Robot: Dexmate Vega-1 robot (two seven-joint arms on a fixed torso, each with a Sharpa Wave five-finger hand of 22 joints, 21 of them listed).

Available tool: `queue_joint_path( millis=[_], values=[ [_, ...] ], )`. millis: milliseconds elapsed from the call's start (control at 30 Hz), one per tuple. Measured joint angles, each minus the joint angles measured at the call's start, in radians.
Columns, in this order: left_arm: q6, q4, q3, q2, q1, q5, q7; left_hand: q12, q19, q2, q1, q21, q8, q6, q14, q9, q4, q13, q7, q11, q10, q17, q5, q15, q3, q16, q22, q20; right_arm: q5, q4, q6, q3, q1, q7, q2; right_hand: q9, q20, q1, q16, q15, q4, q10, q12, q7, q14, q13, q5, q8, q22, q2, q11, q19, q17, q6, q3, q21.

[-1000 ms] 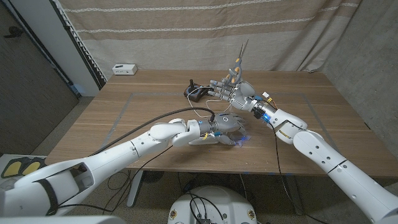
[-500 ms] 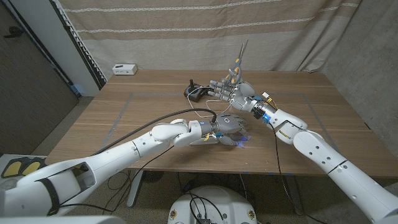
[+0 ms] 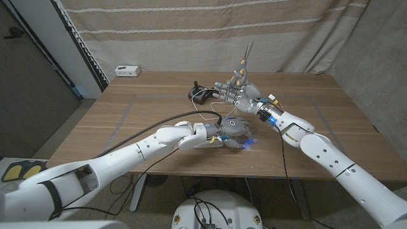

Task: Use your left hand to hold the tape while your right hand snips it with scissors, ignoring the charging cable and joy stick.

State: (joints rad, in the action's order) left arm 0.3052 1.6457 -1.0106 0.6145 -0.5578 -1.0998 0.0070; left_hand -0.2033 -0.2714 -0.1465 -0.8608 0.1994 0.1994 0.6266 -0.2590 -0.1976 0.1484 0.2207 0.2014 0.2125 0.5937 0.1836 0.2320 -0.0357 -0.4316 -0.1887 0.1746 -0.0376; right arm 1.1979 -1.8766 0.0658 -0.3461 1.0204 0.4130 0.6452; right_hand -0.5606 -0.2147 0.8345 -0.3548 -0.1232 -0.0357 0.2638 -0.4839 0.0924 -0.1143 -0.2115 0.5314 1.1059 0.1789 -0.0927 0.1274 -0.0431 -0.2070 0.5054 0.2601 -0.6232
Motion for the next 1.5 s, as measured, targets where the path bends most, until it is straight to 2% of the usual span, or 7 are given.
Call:
queue_joint_path(
  millis=[333,1000,1500],
  values=[
    [-0.003,-0.018,-0.013,-0.004,0.012,-0.011,-0.006,0.000,0.000,0.012,0.012,0.000,0.005,0.000,0.000,0.000,-0.002,0.000,0.000,0.000,0.000,0.000,0.000,0.000,-0.001,0.000,0.000,0.000,-0.001,0.000,0.002,0.000,-0.002,-0.004,0.001,0.000,0.000,0.000,0.004,0.000,0.000,0.000,0.000,0.000,0.000,0.000,0.000,0.004,0.000,0.000,0.000,0.000,0.000,0.000,0.000,0.009],
    [-0.020,-0.035,-0.029,-0.006,0.031,-0.022,-0.022,0.000,0.000,0.013,0.013,0.000,0.005,0.005,0.005,0.000,-0.006,0.000,-0.005,0.003,-0.011,0.000,0.000,-0.005,0.002,0.000,0.000,0.000,-0.004,0.002,0.009,-0.005,-0.012,-0.004,0.001,0.005,0.004,-0.004,0.007,0.000,0.000,0.000,0.000,0.000,0.000,-0.005,0.000,0.004,0.000,-0.004,0.000,-0.004,0.000,0.000,0.000,0.017],
    [-0.029,-0.046,-0.037,-0.007,0.045,-0.023,-0.048,-0.008,-0.011,0.013,0.014,0.001,0.012,0.031,-0.023,0.000,-0.006,0.005,0.010,0.002,0.010,0.000,0.000,-0.004,0.001,-0.010,0.000,-0.004,-0.004,0.001,0.013,-0.003,-0.013,-0.008,0.006,0.005,0.004,-0.004,0.011,0.000,0.000,0.000,0.008,0.000,0.000,-0.005,-0.008,0.008,0.000,-0.004,0.000,-0.004,0.000,0.000,0.000,0.024]
  ],
)
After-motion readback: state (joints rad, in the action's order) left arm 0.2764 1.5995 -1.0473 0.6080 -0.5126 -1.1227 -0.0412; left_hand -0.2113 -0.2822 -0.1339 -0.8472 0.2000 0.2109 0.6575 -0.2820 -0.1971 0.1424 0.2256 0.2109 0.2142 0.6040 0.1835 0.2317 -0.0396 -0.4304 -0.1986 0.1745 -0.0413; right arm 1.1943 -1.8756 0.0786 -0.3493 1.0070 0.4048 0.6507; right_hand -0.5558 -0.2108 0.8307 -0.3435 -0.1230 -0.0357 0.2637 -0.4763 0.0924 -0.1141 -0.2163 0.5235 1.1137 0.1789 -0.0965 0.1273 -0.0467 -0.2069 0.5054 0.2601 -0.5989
